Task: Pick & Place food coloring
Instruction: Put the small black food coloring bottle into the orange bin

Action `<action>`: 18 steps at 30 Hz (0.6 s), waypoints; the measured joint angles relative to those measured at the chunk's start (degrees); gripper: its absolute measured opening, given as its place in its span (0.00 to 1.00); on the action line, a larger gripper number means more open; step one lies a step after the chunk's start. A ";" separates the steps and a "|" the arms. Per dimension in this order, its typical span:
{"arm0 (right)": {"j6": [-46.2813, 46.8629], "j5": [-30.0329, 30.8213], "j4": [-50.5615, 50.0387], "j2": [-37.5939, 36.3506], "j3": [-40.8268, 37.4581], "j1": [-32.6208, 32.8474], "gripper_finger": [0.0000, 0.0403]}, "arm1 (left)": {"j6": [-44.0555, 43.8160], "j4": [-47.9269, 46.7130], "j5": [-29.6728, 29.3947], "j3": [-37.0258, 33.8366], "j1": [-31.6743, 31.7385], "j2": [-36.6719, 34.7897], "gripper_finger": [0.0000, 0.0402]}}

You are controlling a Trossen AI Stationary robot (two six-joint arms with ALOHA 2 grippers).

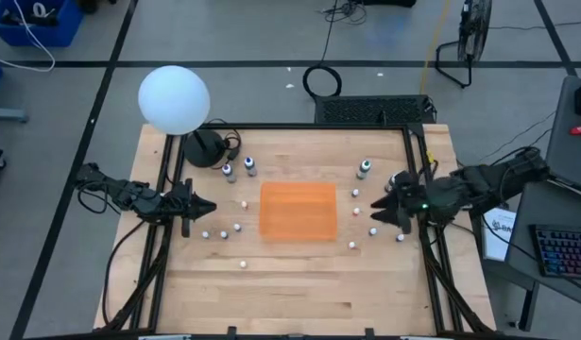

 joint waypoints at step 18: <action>22.26 -19.91 -43.10 30.45 9.35 2.79 0.57 | 0.00 0.22 -0.02 0.00 -0.02 -0.02 0.10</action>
